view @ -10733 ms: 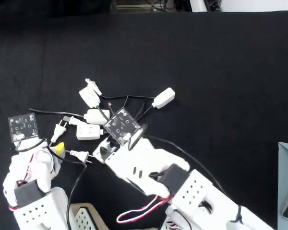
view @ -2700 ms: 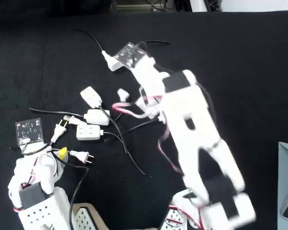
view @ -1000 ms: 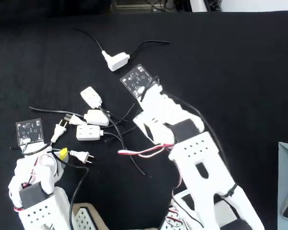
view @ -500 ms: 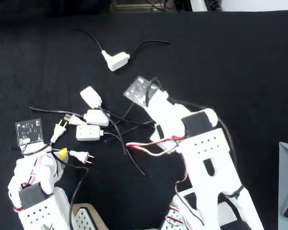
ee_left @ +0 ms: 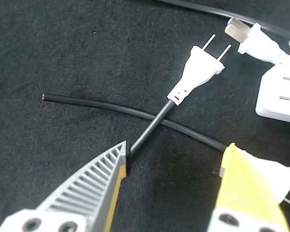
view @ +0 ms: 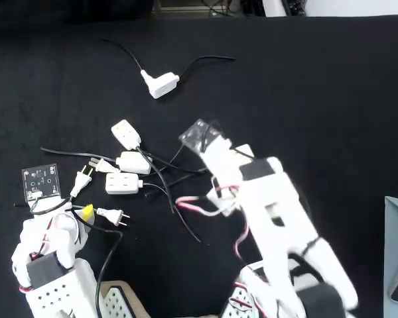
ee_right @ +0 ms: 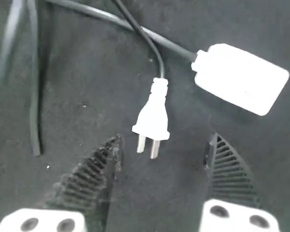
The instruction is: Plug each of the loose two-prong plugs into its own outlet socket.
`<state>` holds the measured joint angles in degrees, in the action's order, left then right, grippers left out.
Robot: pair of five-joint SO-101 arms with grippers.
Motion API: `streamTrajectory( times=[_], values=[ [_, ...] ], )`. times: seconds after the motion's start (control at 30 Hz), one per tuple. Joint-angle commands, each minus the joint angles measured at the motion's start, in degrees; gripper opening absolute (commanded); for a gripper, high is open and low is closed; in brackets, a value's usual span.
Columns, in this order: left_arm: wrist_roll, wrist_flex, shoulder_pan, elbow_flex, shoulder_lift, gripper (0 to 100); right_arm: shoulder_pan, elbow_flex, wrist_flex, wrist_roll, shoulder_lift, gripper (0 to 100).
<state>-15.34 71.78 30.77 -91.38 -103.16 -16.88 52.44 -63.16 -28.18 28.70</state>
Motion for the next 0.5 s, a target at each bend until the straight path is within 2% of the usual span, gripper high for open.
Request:
streamTrajectory(
  times=[0.0, 0.17, 0.47],
  values=[
    [-0.35, 0.00, 0.22, 0.31, -0.26, 31, 2.81, -9.01, 0.97, 3.52, -10.95, 27.3],
    [-0.35, 0.00, 0.22, 0.31, -0.26, 31, 3.16, -13.76, 0.88, 4.57, -20.00, 27.3],
    [-0.35, 0.00, 0.22, 0.31, -0.26, 31, 2.55, -15.87, 1.41, 4.48, -26.68, 27.2]
  ],
)
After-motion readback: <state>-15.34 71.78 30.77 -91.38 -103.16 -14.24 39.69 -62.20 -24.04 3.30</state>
